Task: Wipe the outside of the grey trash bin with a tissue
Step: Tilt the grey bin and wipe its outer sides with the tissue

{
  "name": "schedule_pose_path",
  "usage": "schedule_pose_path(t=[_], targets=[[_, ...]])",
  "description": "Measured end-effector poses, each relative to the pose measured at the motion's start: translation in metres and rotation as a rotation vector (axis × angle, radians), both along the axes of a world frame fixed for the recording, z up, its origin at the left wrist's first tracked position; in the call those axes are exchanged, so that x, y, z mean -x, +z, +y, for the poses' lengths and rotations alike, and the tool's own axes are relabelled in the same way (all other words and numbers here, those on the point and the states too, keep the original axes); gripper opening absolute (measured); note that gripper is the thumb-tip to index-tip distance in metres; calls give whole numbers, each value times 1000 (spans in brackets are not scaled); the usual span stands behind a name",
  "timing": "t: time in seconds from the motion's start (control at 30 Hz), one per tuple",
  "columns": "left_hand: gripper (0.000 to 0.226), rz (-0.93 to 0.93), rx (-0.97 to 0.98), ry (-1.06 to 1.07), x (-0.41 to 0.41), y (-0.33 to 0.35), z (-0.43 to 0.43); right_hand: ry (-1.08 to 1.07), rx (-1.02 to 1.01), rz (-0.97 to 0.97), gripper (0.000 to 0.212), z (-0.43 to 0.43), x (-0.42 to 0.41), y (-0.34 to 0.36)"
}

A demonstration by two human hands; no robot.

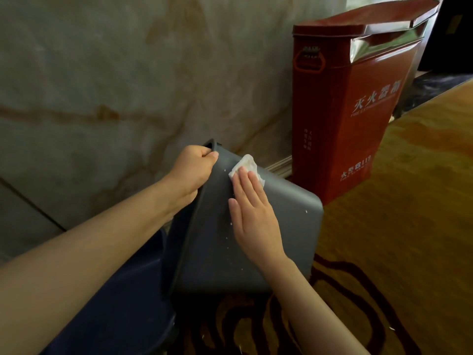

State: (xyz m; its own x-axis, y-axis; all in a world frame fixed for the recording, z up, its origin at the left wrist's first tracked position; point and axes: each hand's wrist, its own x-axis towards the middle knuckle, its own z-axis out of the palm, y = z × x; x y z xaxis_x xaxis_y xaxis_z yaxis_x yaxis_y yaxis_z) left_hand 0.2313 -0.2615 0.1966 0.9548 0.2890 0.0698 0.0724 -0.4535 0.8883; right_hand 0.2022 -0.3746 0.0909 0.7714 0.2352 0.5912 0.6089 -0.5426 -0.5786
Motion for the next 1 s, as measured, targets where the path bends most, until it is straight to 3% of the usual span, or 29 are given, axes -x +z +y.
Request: schedule_pose_path(t=[0.3, 0.4, 0.5, 0.6, 0.73, 0.9, 1.0], targets=[[28, 81, 177, 13, 1, -1, 5, 235, 51, 27, 53, 11, 0, 2], [30, 81, 144, 9, 0, -2, 5, 160, 126, -26, 52, 18, 7, -3], [26, 67, 53, 8, -5, -3, 3, 62, 77, 27, 51, 4, 5, -15], [16, 36, -69, 0, -10, -8, 3, -68, 29, 155, 51, -17, -2, -39], [34, -3, -181, 71, -15, -15, -1, -203, -84, 409, 51, -51, -22, -68], [35, 16, -148, 75, -19, -11, -5, -294, -196, 560, 52, -65, -36, -85], [17, 32, -89, 93, -21, -8, -7, -261, -280, 594, 50, -61, -38, -75]])
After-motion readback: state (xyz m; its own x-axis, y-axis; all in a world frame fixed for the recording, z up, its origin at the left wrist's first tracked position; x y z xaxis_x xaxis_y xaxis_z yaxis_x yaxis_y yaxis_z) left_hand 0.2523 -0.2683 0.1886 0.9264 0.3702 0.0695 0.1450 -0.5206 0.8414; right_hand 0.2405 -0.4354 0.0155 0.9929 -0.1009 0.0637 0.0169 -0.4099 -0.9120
